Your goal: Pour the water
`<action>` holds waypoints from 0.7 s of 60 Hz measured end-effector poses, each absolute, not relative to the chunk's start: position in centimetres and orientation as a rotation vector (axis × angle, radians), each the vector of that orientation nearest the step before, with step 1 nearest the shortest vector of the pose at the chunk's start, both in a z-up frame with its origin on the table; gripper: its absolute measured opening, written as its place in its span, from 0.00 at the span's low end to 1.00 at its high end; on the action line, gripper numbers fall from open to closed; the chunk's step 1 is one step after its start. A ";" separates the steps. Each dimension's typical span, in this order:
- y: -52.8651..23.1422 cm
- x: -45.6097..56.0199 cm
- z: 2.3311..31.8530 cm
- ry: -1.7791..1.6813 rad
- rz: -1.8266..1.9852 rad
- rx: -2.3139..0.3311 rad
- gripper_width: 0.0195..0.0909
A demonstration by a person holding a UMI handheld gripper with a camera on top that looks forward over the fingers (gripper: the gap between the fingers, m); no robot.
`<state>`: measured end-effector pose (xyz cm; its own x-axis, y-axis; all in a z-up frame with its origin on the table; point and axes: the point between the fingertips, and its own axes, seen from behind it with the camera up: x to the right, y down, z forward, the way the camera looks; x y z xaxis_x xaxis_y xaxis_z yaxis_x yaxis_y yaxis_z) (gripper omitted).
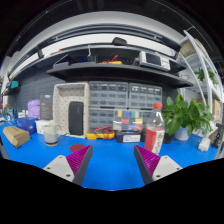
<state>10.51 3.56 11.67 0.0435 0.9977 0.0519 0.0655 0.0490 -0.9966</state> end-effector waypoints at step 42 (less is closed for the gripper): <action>19.3 1.0 11.5 -1.187 1.039 -1.247 0.89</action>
<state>0.95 19.34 11.49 0.1226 0.9895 0.0770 0.0542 0.0708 -0.9960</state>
